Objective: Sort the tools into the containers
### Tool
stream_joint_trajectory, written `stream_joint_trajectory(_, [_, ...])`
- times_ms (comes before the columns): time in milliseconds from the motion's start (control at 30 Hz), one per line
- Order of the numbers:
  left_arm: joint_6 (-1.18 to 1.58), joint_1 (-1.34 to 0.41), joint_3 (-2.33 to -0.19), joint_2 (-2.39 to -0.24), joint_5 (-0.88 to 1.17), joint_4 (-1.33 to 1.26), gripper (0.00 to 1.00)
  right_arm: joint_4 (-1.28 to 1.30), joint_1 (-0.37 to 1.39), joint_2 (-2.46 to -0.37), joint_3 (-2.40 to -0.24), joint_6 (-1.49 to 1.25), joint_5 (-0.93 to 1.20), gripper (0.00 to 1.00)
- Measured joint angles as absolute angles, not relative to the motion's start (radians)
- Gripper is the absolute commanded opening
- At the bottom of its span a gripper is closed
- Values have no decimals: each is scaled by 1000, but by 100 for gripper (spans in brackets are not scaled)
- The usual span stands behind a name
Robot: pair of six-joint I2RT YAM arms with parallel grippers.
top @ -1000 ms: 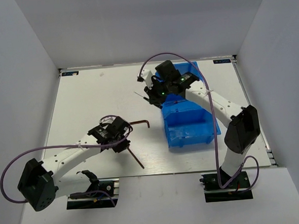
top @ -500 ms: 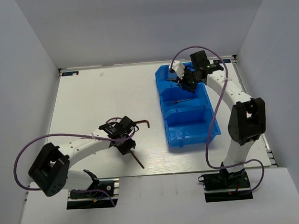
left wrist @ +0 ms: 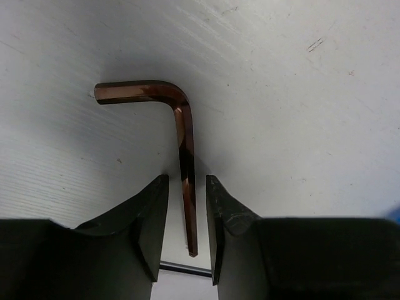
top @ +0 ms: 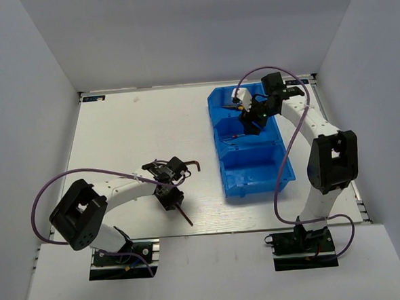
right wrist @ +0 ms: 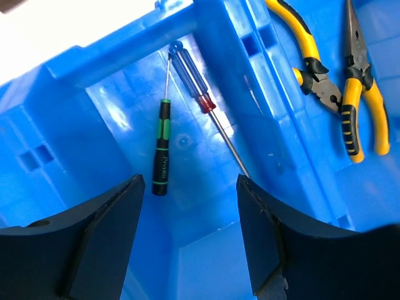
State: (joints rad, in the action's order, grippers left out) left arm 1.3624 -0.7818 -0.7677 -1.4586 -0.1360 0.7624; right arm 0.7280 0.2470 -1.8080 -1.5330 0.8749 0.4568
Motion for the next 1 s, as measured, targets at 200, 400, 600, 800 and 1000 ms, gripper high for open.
stream_joint_trajectory(200, [1363, -788, -768, -1469, -125, 758, 22, 732, 216, -1760, -1533, 791, 520, 67])
stream_joint_trajectory(400, [1345, -796, -769, -1477, -115, 740, 0, 731, 187, -1694, -1533, 710, 593, 67])
stream_joint_trajectory(600, [1274, -813, -847, -1546, -135, 788, 0, 738, 161, -1650, -1505, 653, 679, 67])
stream_joint_trajectory(800, [1082, -840, -1071, -1630, -239, 838, 0, 776, 157, -1594, -1433, 643, 770, 56])
stream_joint_trajectory(1000, [770, -848, -1288, -1633, -271, 713, 0, 829, 146, -1561, -1409, 693, 858, 0])
